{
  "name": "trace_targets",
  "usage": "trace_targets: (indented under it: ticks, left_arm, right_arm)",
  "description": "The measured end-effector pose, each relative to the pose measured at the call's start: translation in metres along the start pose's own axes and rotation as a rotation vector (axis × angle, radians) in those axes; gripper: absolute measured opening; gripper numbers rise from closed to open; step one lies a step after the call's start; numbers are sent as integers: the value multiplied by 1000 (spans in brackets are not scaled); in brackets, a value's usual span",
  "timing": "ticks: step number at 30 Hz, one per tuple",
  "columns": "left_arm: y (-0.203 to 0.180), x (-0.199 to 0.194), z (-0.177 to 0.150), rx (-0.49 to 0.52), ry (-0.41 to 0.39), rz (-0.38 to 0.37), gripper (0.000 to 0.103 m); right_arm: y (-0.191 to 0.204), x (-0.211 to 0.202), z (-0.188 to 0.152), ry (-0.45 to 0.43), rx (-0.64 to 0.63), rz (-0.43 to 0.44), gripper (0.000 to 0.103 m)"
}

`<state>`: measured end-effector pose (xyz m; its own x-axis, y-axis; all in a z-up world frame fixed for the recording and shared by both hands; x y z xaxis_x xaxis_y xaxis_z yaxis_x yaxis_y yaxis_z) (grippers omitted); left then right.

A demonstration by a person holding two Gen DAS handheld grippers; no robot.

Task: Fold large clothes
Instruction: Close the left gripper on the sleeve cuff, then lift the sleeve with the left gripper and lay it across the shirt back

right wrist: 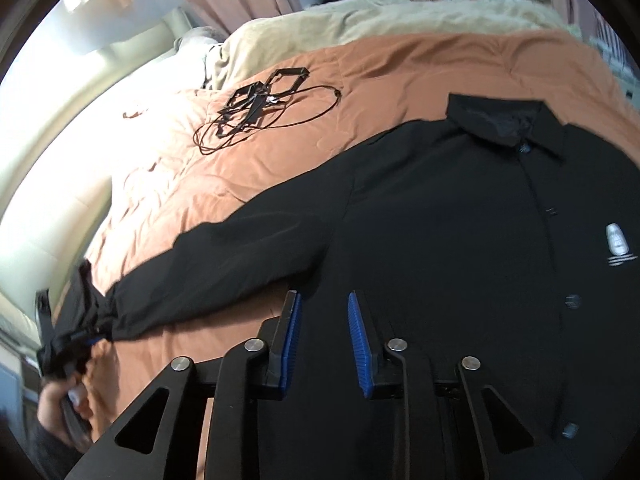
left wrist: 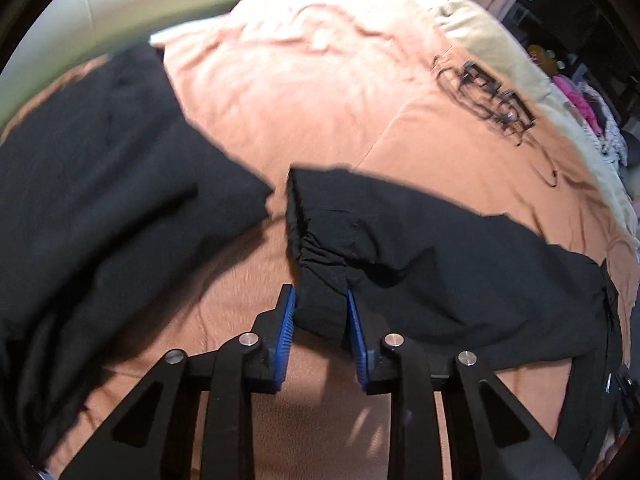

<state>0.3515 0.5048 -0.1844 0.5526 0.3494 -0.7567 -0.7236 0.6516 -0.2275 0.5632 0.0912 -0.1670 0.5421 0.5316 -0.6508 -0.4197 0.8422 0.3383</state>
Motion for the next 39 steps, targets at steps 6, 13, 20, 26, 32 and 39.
trace_targets:
  ticks: [6,13,20,26,32,39]
  left_arm:
    - [-20,-52,45,28,-133,-70,24]
    - [-64,-111,94,94,-248,-148,22]
    - [-131,-158,113,175,-313,-248,7]
    - [-195,-195,114,254,-360,-324,6]
    - [-266,-235,106,335,-395,-400,6]
    - [-346,-267,89,431,-406,-477,6]
  right_arm:
    - [-3,36,9,23,96,56,15]
    - [-9,81,9,61,182,60,14]
    - [-11,97,-2,153,173,57,14]
    - [-30,48,7,109,154,106,19]
    - [-67,-2,15,47,148,87,29]
    - [-114,-48,22,-15,171,52,44]
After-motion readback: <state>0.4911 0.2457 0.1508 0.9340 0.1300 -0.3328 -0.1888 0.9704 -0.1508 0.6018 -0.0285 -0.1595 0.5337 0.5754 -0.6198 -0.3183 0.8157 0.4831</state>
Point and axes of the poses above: each gripper's, at about its wrist camera, not at the fingertips, and x roughly the way its jaws point, y to its left, z to its top, the point moved 2 cm from there along x, roughly the way its jaws point, and after that the axes turned 9 degrees about -y, right-handed, at the moved point
